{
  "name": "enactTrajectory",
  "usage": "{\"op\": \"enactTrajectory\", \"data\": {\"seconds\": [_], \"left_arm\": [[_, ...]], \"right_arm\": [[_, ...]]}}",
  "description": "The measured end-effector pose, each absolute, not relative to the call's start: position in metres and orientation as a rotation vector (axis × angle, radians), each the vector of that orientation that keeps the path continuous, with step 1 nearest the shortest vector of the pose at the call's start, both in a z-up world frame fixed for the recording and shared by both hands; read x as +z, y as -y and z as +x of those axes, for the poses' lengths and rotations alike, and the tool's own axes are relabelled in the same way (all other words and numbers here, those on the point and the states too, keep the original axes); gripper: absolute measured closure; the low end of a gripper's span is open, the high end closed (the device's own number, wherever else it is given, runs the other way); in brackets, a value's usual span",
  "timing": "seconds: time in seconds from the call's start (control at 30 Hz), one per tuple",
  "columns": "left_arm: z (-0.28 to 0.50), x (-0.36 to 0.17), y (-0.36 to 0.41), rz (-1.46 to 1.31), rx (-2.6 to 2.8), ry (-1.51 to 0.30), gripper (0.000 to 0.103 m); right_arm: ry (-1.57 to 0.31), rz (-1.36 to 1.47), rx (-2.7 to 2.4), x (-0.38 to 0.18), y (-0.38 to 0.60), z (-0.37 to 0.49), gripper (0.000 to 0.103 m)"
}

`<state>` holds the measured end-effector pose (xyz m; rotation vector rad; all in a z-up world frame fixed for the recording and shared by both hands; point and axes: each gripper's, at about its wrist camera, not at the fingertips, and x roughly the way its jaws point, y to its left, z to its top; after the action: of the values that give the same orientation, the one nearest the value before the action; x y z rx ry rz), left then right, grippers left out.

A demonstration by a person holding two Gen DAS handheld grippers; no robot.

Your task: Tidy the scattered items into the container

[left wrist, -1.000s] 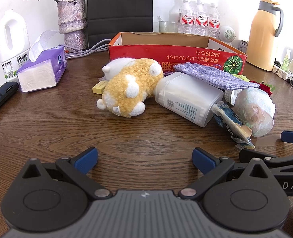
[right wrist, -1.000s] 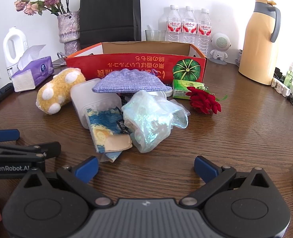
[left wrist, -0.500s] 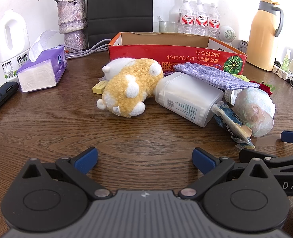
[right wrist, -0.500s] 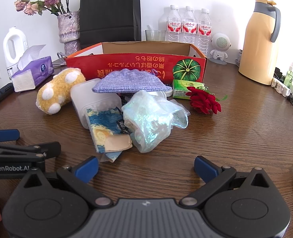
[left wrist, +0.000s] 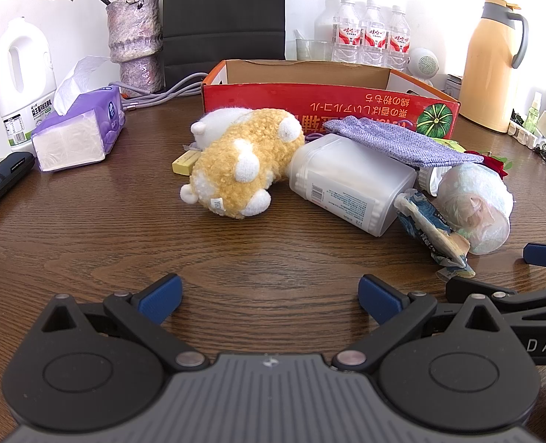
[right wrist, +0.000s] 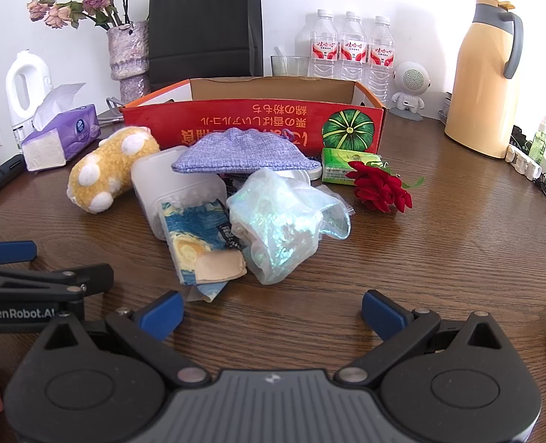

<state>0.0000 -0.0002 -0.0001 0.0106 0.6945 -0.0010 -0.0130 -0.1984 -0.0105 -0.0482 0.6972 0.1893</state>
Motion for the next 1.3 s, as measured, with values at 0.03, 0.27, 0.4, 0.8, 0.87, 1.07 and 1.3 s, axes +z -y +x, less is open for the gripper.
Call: {"op": "enactTrajectory", "data": {"seconds": [0.03, 0.27, 0.4, 0.8, 0.87, 1.07, 1.3], "left_arm": [[0.000, 0.000, 0.000, 0.011, -0.001, -0.695, 0.000], [0.000, 0.000, 0.000, 0.010, -0.002, -0.695, 0.000], [0.000, 0.000, 0.000, 0.010, -0.002, -0.695, 0.000], [0.000, 0.000, 0.000, 0.009, -0.003, -0.694, 0.000], [-0.002, 0.002, 0.000, 0.020, -0.012, -0.684, 0.000], [-0.022, 0.040, -0.035, -0.038, -0.136, -0.387, 0.000], [0.064, 0.032, -0.053, -0.050, -0.148, -0.548, 0.002]], "right_arm": [[-0.697, -0.048, 0.189, -0.011, 0.198, -0.013, 0.000], [-0.697, -0.048, 0.189, -0.011, 0.198, -0.013, 0.000], [-0.697, -0.048, 0.188, -0.011, 0.198, -0.013, 0.000], [-0.697, -0.048, 0.187, -0.010, 0.198, -0.013, 0.000], [-0.696, -0.046, 0.187, -0.009, 0.198, -0.014, 0.000], [-0.522, -0.014, 0.267, 0.026, 0.208, -0.035, 0.011], [-0.489, -0.067, 0.285, 0.050, 0.203, 0.005, 0.013]]}}
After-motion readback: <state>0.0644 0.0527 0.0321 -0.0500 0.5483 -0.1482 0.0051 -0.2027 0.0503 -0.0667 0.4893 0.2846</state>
